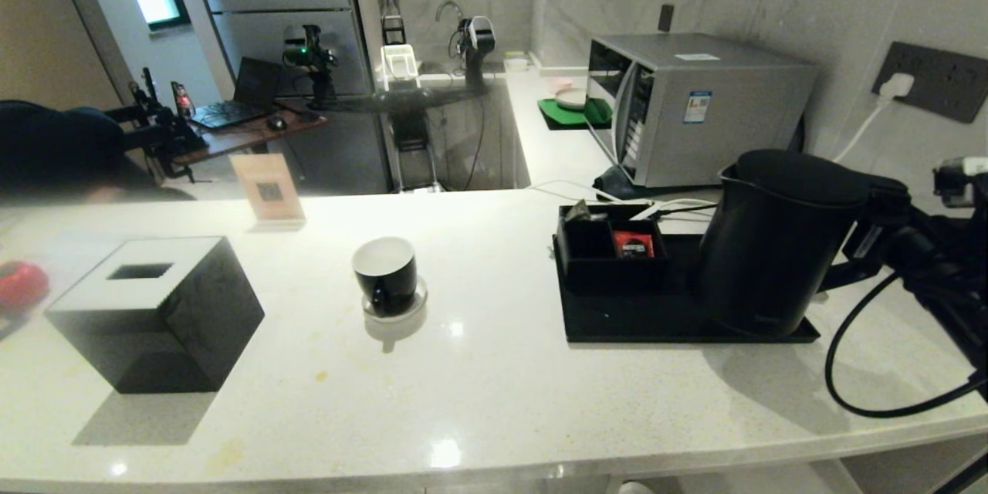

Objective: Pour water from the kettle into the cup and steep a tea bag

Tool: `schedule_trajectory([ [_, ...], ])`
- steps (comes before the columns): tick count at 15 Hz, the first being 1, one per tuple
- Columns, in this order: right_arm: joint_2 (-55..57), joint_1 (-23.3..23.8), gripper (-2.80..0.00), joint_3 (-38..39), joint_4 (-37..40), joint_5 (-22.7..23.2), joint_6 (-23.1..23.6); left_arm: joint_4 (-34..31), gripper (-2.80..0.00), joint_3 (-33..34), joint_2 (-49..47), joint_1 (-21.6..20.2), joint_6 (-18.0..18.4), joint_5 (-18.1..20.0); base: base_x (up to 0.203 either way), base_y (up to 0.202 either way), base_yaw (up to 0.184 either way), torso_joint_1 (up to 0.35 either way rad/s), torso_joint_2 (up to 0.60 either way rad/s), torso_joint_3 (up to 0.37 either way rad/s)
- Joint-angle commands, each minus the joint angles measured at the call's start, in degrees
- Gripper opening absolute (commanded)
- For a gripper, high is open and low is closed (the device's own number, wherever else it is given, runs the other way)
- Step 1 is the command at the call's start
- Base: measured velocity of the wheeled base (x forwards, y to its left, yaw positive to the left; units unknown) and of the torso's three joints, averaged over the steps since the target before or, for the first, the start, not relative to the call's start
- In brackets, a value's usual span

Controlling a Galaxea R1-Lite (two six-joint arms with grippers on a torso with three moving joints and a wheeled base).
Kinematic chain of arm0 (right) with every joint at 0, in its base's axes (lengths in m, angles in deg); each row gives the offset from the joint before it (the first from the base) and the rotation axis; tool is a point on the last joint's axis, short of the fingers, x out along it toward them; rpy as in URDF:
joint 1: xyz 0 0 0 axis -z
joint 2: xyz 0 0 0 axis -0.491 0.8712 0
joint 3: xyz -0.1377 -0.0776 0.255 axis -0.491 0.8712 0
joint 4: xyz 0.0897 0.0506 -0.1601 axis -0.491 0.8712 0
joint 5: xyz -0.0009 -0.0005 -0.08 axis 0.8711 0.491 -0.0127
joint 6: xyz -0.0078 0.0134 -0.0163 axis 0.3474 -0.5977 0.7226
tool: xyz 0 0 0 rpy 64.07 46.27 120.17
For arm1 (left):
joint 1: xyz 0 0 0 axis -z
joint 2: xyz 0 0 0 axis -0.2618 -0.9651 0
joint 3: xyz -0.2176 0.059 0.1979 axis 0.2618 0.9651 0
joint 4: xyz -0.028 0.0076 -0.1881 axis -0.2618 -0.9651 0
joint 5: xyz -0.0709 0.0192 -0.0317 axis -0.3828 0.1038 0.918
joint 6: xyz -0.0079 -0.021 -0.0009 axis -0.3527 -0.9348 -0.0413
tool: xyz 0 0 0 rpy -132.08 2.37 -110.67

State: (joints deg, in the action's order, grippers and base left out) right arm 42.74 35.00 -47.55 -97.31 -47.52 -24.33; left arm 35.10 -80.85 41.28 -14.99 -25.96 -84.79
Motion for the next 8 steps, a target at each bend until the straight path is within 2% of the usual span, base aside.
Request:
schedule_trajectory([
  [1,-0.6,-0.1,-2.8,0.8,-0.8,0.0,0.2,0.0,-2.8,0.0,-0.1,0.0,0.0,0.0,0.0,0.0,0.0,0.0,0.0,0.0],
  [8,-2.1,-0.3,-2.8,4.6,-1.1,0.2,0.3,0.0,-2.8,0.0,-0.1,0.0,0.0,0.0,0.0,0.0,0.0,0.0,0.0,0.0],
])
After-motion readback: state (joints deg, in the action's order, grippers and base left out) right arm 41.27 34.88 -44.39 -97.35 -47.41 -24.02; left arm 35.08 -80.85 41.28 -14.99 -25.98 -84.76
